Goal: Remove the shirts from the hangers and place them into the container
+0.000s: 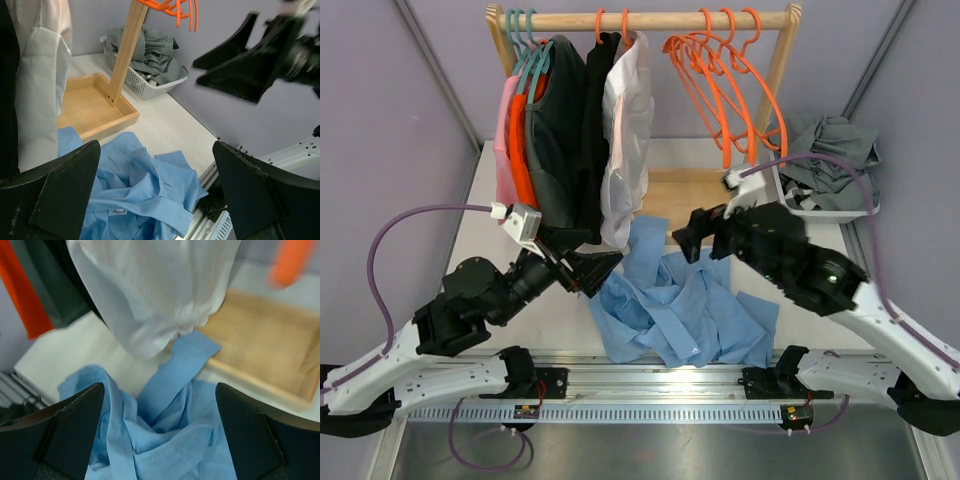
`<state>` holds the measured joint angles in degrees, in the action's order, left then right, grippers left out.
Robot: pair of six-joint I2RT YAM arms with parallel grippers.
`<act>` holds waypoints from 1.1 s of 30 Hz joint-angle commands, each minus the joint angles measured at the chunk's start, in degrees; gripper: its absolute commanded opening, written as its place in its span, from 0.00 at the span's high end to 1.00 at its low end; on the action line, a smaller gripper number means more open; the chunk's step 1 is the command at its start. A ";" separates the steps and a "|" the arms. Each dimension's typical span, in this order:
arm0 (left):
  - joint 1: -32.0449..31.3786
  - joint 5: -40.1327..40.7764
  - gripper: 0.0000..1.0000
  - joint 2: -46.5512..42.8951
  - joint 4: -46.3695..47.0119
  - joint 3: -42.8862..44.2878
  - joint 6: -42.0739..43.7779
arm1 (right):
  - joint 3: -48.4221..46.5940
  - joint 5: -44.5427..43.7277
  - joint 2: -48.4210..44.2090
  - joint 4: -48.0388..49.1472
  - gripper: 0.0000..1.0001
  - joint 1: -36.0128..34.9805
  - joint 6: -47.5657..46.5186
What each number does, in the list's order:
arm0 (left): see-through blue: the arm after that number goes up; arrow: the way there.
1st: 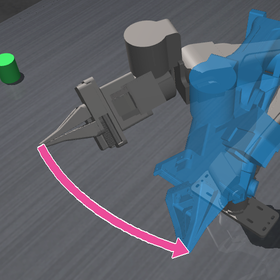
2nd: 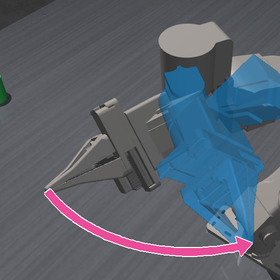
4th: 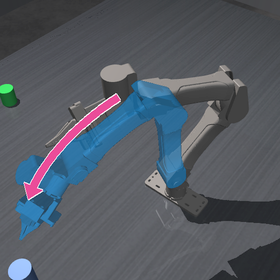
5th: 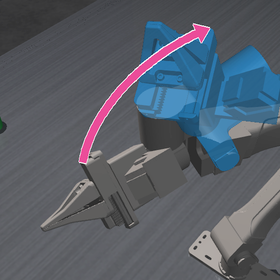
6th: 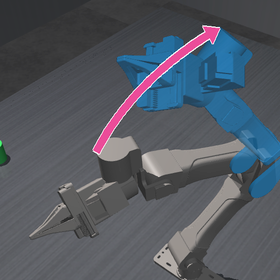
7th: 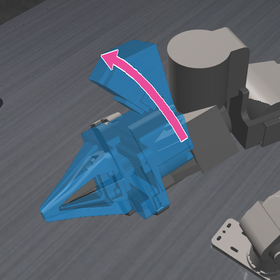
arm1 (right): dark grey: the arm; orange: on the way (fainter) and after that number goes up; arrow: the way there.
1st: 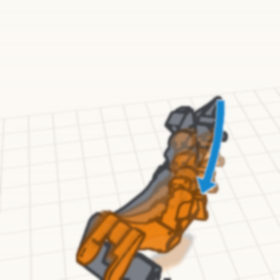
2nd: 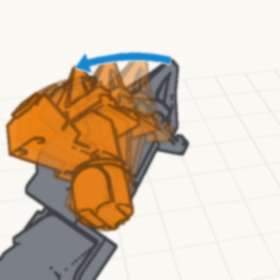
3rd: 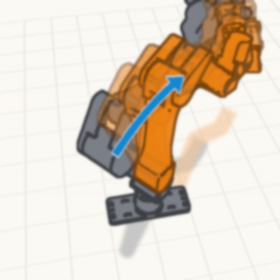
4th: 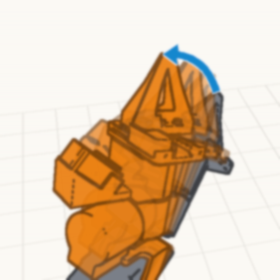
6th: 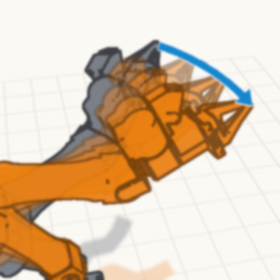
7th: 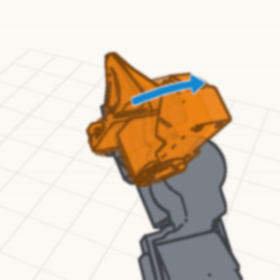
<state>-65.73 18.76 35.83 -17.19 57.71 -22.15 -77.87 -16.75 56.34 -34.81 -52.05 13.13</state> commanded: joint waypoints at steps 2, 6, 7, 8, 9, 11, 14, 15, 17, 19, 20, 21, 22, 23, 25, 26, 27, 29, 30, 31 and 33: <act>-0.18 1.98 0.01 1.26 1.02 -0.23 -0.52 | 17.02 5.32 5.10 4.55 0.01 -2.61 10.77; -0.18 2.07 0.01 2.66 1.11 0.20 -0.44 | 23.81 7.79 9.91 13.17 0.00 -5.86 15.78; -0.18 1.98 0.01 3.10 1.02 0.38 -0.44 | 23.90 7.88 11.06 13.79 0.01 -6.30 16.14; -0.18 1.98 0.01 3.28 0.93 0.56 -0.44 | 23.64 7.79 12.21 14.24 0.00 -6.83 16.32; -0.18 1.98 0.01 3.36 0.58 0.82 -0.44 | 23.55 7.70 14.22 15.20 0.01 -7.36 16.49; -0.18 2.24 0.01 3.36 0.40 1.00 -0.44 | 23.46 8.74 16.43 15.91 0.01 -8.33 17.02; -0.27 2.77 0.01 2.58 0.05 0.73 -0.52 | 24.95 11.91 20.47 18.63 0.00 -9.38 18.95; -0.18 3.03 0.01 2.49 0.05 0.65 -0.52 | 26.26 13.31 22.57 20.72 0.01 -9.91 20.26; -0.18 3.21 0.01 2.31 -0.21 0.47 -0.70 | 27.41 12.89 25.21 21.88 0.00 -12.10 21.50; -0.18 3.47 0.01 2.14 -0.39 0.30 -0.87 | 28.56 11.49 30.57 21.71 0.01 -12.81 23.34; -0.18 3.56 0.01 1.96 -0.30 0.12 -0.79 | 28.12 6.96 37.98 18.49 0.01 -12.98 25.18; -0.18 3.56 0.01 1.96 -0.30 0.12 -0.79 | 28.12 6.91 38.06 18.46 0.01 -12.99 25.20; -0.18 3.65 0.01 1.87 -0.47 0.12 -0.70 | 28.03 4.21 39.45 18.02 0.01 -13.07 26.15; -0.18 3.82 0.01 1.70 -0.56 0.12 -0.61 | 27.51 2.71 41.81 16.28 0.00 -12.99 26.86; -0.18 3.91 0.01 1.52 -0.74 0.12 -0.52 | 26.80 -0.37 43.94 14.69 0.00 -12.99 28.00; -0.18 4.09 0.01 1.26 -0.83 0.03 -0.52 | 26.19 -0.82 45.43 13.81 0.00 -12.99 28.27; -0.27 4.09 0.01 1.08 -0.83 -0.14 -0.52 | 26.01 -1.52 45.96 13.80 0.01 -12.99 28.97; -0.18 4.35 0.01 0.73 -0.91 -0.23 -0.52 | 26.18 -2.31 47.54 13.89 0.01 -13.07 29.94; -0.18 4.35 0.01 0.47 -1.00 -0.23 -0.61 | 26.27 -3.19 48.07 13.89 0.08 -12.99 30.38; -0.18 4.44 0.01 0.29 -1.09 -0.32 -0.70 | 26.53 -4.24 48.69 14.24 0.19 -13.07 31.16; -0.18 4.53 0.01 -0.24 -1.35 -0.58 -0.96 | 26.71 -5.65 51.15 14.42 0.70 -12.99 32.40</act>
<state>-65.73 21.56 36.67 -20.12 57.58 -22.55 -54.96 -20.10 99.79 -15.09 -65.30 40.60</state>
